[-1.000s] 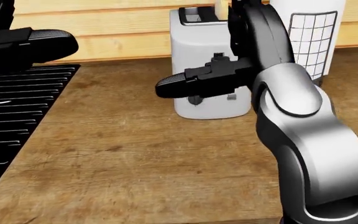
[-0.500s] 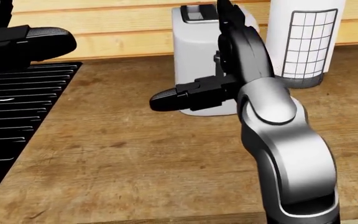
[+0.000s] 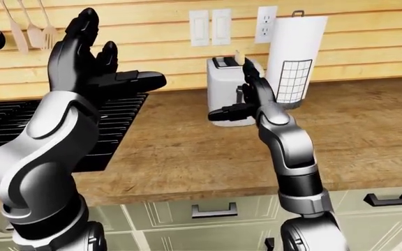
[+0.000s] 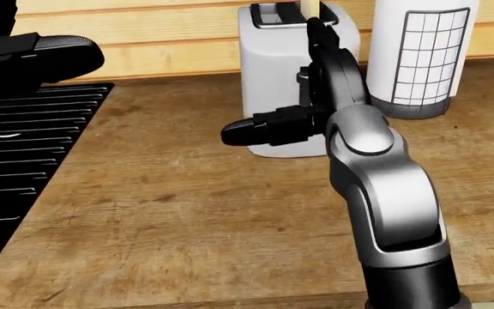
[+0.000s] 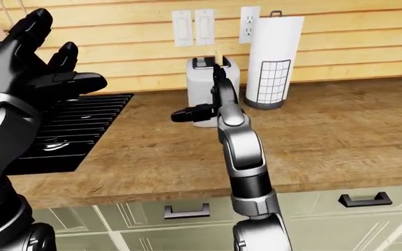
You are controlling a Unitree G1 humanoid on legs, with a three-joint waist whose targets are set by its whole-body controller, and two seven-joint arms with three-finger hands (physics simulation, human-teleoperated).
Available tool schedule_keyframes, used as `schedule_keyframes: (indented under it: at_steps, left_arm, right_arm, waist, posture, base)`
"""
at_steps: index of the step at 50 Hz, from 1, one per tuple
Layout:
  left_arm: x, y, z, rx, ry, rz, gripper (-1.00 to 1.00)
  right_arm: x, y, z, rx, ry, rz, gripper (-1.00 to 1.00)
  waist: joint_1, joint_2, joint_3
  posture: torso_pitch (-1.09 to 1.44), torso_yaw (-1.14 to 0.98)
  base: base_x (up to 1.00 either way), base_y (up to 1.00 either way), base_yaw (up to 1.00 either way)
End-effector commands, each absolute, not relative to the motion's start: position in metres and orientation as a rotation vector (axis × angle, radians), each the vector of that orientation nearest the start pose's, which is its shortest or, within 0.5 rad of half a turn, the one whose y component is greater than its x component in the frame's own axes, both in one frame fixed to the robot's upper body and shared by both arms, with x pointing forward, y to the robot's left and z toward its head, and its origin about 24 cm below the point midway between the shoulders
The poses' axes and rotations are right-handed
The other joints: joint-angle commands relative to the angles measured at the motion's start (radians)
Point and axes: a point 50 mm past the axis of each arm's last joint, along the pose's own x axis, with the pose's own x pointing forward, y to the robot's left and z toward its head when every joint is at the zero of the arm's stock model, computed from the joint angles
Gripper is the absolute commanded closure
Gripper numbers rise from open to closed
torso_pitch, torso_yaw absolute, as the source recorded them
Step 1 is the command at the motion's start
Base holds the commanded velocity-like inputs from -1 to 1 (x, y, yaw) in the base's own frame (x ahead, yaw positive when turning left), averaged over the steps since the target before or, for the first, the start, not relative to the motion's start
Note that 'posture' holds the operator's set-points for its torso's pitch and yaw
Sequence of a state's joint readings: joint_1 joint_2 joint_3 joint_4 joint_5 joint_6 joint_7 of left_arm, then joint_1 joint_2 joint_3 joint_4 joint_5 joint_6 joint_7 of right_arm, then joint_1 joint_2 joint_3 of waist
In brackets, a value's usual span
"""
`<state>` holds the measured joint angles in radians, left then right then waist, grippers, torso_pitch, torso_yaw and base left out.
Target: Push down the lever of the toaster to turn it on.
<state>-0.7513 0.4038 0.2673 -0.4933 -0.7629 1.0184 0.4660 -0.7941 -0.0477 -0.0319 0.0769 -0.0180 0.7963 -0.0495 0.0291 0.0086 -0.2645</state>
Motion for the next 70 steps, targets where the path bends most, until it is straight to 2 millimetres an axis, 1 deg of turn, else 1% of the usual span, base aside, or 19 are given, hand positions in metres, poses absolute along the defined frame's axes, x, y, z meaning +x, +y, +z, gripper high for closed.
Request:
schedule_keyframes:
  at_steps: [1, 12, 24, 30, 35, 38, 42, 63, 70]
  left_arm:
    - [0.280, 0.181, 0.296, -0.154, -0.284, 0.019, -1.00]
    - [0.280, 0.181, 0.296, -0.156, -0.286, 0.020, -1.00]
    - [0.280, 0.180, 0.296, -0.154, -0.286, 0.016, -1.00]
    - [0.280, 0.180, 0.297, -0.155, -0.287, 0.016, -1.00]
    - [0.280, 0.180, 0.296, -0.155, -0.288, 0.016, -1.00]
    - [0.280, 0.180, 0.297, -0.155, -0.287, 0.017, -1.00]
    - [0.280, 0.180, 0.296, -0.156, -0.288, 0.016, -1.00]
    - [0.280, 0.181, 0.297, -0.158, -0.287, 0.021, -1.00]
    - [0.280, 0.181, 0.297, -0.158, -0.287, 0.021, -1.00]
  right_arm:
    - [0.361, -0.105, 0.213, -0.109, -0.016, 0.076, -1.00]
    - [0.374, -0.106, 0.211, -0.101, -0.006, 0.065, -1.00]
    - [0.388, -0.100, 0.208, -0.082, 0.003, 0.081, -1.00]
    - [0.393, -0.094, 0.204, -0.085, 0.014, 0.090, -1.00]
    - [0.397, -0.094, 0.195, -0.087, 0.030, 0.087, -1.00]
    - [0.398, -0.093, 0.195, -0.084, 0.035, 0.088, -1.00]
    - [0.403, -0.094, 0.189, -0.083, 0.040, 0.084, -1.00]
    - [0.406, -0.097, 0.172, -0.110, 0.094, 0.068, -1.00]
    - [0.405, -0.099, 0.163, -0.121, 0.121, 0.062, -1.00]
  waist:
    - [0.000, 0.002, -0.013]
    - [-0.001, 0.002, -0.014]
    - [-0.004, 0.005, -0.013]
    - [-0.006, 0.006, -0.013]
    - [-0.008, 0.008, -0.013]
    - [-0.009, 0.008, -0.014]
    - [-0.010, 0.009, -0.013]
    - [-0.010, 0.008, -0.015]
    - [-0.009, 0.006, -0.016]
  posture:
    - [-0.38, 0.00]
    - [-0.38, 0.00]
    - [-0.38, 0.00]
    - [-0.38, 0.00]
    - [-0.38, 0.00]
    - [-0.38, 0.00]
    - [-0.38, 0.00]
    - [-0.38, 0.00]
    - [-0.38, 0.00]
  base:
    - [0.00, 0.00, 0.00]
    - [0.00, 0.00, 0.00]
    - [0.00, 0.00, 0.00]
    - [0.00, 0.00, 0.00]
    - [0.00, 0.00, 0.00]
    - [0.00, 0.00, 0.00]
    - [0.00, 0.00, 0.00]
    - [0.00, 0.00, 0.00]
    - [0.00, 0.00, 0.00]
